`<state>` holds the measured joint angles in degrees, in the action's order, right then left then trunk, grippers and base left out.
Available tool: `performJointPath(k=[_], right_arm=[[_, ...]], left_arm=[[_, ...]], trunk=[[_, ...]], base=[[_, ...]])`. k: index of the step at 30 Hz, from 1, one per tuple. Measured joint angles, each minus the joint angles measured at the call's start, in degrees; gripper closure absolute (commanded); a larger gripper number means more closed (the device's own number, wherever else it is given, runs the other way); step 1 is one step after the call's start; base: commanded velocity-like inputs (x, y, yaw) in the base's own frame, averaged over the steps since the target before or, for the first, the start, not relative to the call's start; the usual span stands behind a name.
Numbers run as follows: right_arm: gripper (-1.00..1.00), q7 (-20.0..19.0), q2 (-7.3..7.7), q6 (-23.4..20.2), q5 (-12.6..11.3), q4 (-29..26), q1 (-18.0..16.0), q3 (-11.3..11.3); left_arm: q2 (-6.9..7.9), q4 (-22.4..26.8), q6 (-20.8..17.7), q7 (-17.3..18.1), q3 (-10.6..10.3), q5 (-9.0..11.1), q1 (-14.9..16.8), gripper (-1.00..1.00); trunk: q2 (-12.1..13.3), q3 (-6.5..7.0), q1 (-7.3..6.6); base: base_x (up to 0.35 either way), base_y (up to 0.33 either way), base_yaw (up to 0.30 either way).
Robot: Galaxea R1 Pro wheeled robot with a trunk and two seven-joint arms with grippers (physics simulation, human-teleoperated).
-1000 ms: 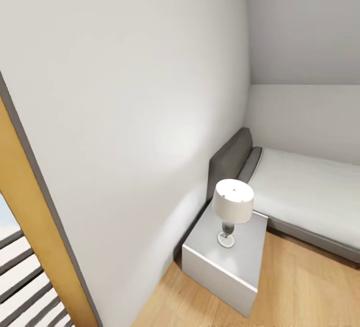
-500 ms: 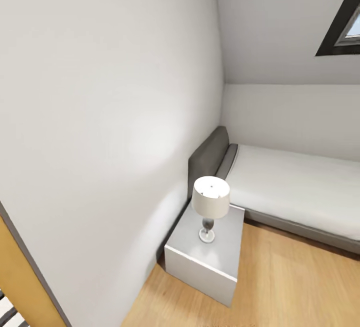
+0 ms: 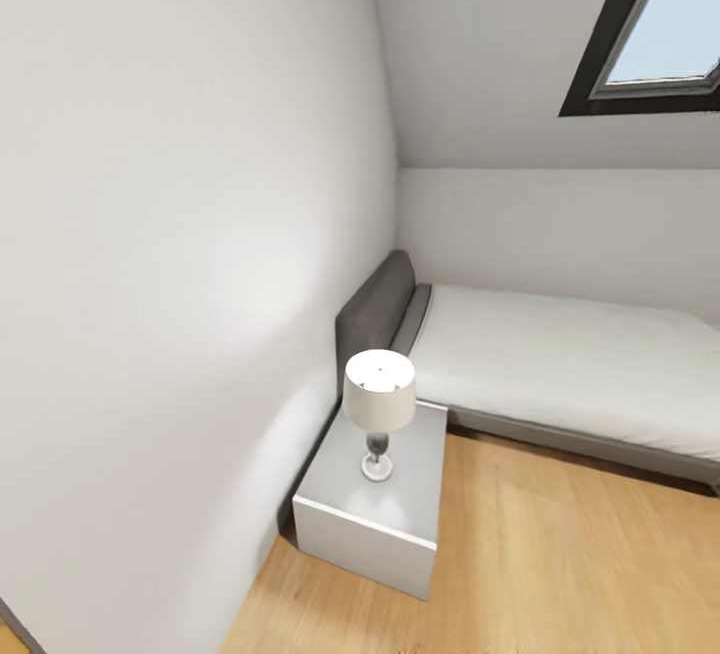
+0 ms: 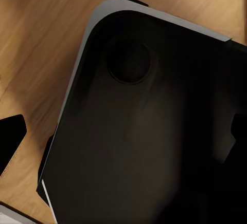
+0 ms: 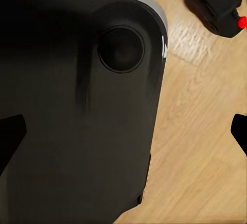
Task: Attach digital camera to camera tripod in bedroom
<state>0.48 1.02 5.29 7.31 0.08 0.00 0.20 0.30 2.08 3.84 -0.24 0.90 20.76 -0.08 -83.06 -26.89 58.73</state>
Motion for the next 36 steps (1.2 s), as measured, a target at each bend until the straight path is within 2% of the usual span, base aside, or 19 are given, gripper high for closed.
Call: performJointPath(k=[25,36], right_arm=[[-1.00,0.00,-0.01,0.00,0.00,0.00,-0.03,0.00],[-1.00,0.00,-0.03,0.00,0.00,0.00,0.00,0.00]], left_arm=[[-0.03,0.00,0.00,0.00,0.00,-0.01,0.00,-1.00],[-0.04,0.06,0.00,0.00,-0.06,-0.08,0.00,-1.00]], trunk=[[0.00,0.00,0.00],[0.00,0.00,0.03]], base=[[-0.004,0.000,-0.288],[-0.212,0.000,-0.288]])
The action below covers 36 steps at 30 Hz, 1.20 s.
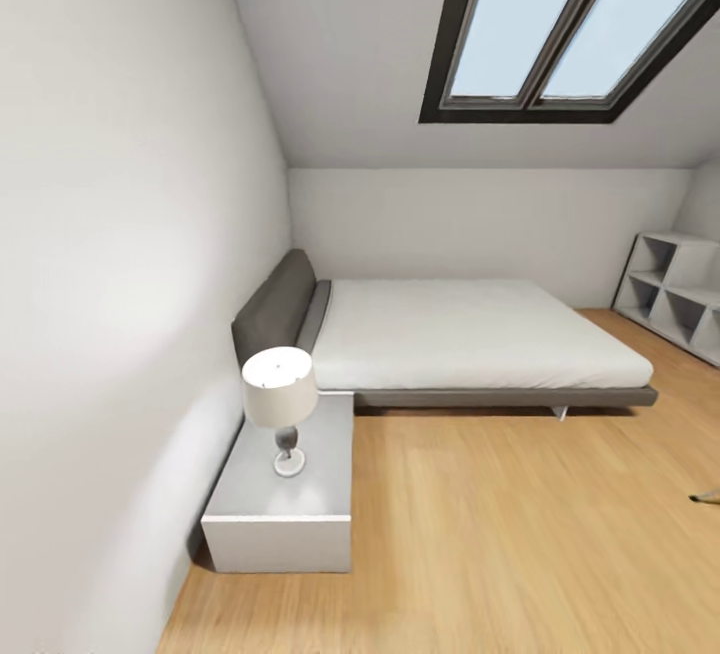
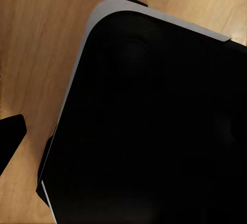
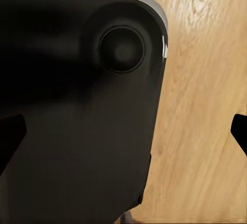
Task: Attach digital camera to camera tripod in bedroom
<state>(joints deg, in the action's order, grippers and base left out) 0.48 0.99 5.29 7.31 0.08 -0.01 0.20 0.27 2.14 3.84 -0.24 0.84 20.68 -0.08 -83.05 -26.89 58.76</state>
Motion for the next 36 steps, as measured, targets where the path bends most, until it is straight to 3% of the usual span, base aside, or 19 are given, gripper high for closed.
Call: performJointPath(k=[9,36], right_arm=[[-1.00,0.00,-0.02,0.00,0.00,0.00,-0.02,0.00],[-1.00,0.00,-0.01,0.00,0.00,0.00,-0.01,0.00]], left_arm=[[0.00,0.03,0.00,0.00,0.03,-0.02,0.00,-1.00],[0.03,0.03,0.00,0.00,0.06,-0.01,0.00,-1.00]], trunk=[[0.00,0.00,-0.02],[0.00,0.00,-0.03]], base=[[-0.148,0.000,-0.288],[-0.007,0.000,-0.288]])
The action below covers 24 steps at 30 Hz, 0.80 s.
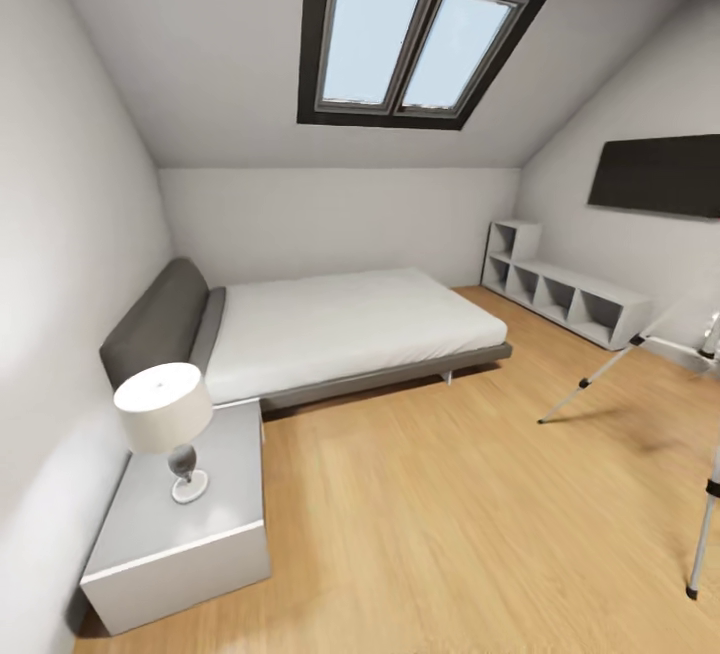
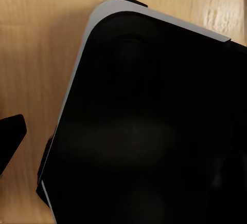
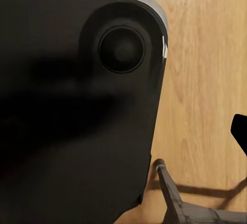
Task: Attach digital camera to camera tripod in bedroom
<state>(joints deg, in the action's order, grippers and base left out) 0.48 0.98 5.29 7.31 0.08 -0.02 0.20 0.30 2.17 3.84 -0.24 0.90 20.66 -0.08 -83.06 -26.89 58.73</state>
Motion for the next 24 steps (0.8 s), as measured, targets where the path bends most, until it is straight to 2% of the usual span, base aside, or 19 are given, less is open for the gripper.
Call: performJointPath(k=[24], right_arm=[[-1.00,0.00,0.02,0.00,0.00,0.00,0.02,0.00]], left_arm=[[-0.03,-0.02,0.00,0.00,0.00,0.06,0.00,-1.00]], trunk=[[0.00,0.00,0.00]], base=[[0.000,0.000,-0.288]])
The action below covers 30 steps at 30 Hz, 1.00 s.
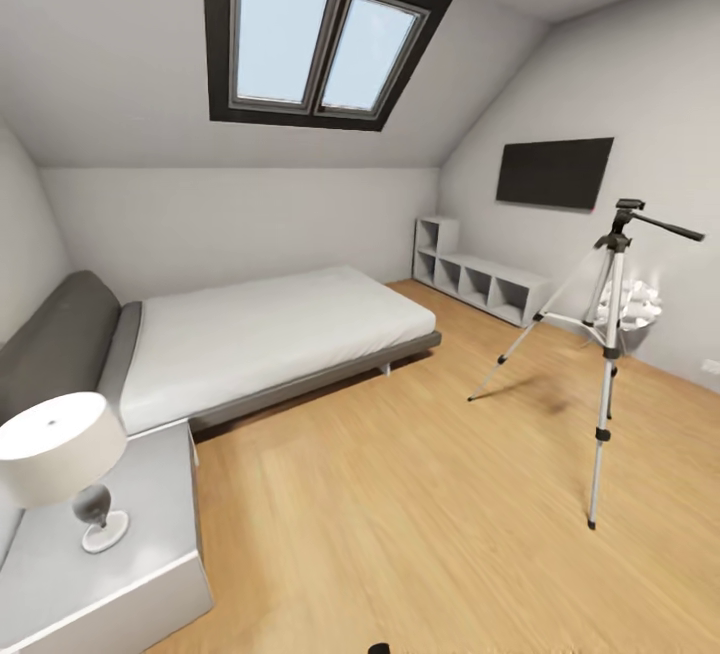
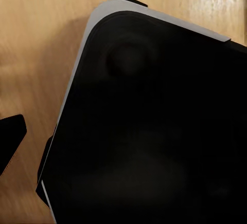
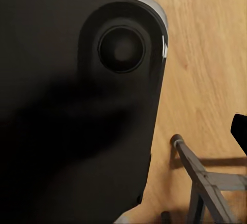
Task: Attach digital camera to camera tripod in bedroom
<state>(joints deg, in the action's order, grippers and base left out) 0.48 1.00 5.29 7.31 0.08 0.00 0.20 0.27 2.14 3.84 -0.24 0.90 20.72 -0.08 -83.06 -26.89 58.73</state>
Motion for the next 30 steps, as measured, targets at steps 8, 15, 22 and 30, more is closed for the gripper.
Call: performJointPath(k=[8,15,22,30], right_arm=[[-1.00,0.00,0.04,0.00,0.00,0.00,-0.03,0.00],[-1.00,0.00,0.02,0.00,0.00,0.00,-0.05,0.00],[-1.00,0.00,-0.02,0.00,0.00,0.00,0.00,0.00],[-1.00,-0.10,-0.01,-0.08,0.05,0.00,-0.02,-0.02]], left_arm=[[0.00,-0.02,0.00,0.00,0.00,0.02,0.00,-1.00],[0.05,-0.04,0.00,0.00,0.00,0.03,0.00,-1.00],[0.04,-0.05,0.00,0.00,0.00,0.03,0.00,-1.00],[0.08,-0.07,0.02,-0.03,0.00,0.03,0.00,-1.00]], trunk=[[0.00,0.00,0.00],[0.00,0.00,0.00],[0.00,0.00,0.00],[0.00,0.00,0.00]], base=[[0.000,0.000,-0.288],[0.000,0.000,-0.288],[0.000,0.000,-0.285],[0.000,0.000,-0.100]])
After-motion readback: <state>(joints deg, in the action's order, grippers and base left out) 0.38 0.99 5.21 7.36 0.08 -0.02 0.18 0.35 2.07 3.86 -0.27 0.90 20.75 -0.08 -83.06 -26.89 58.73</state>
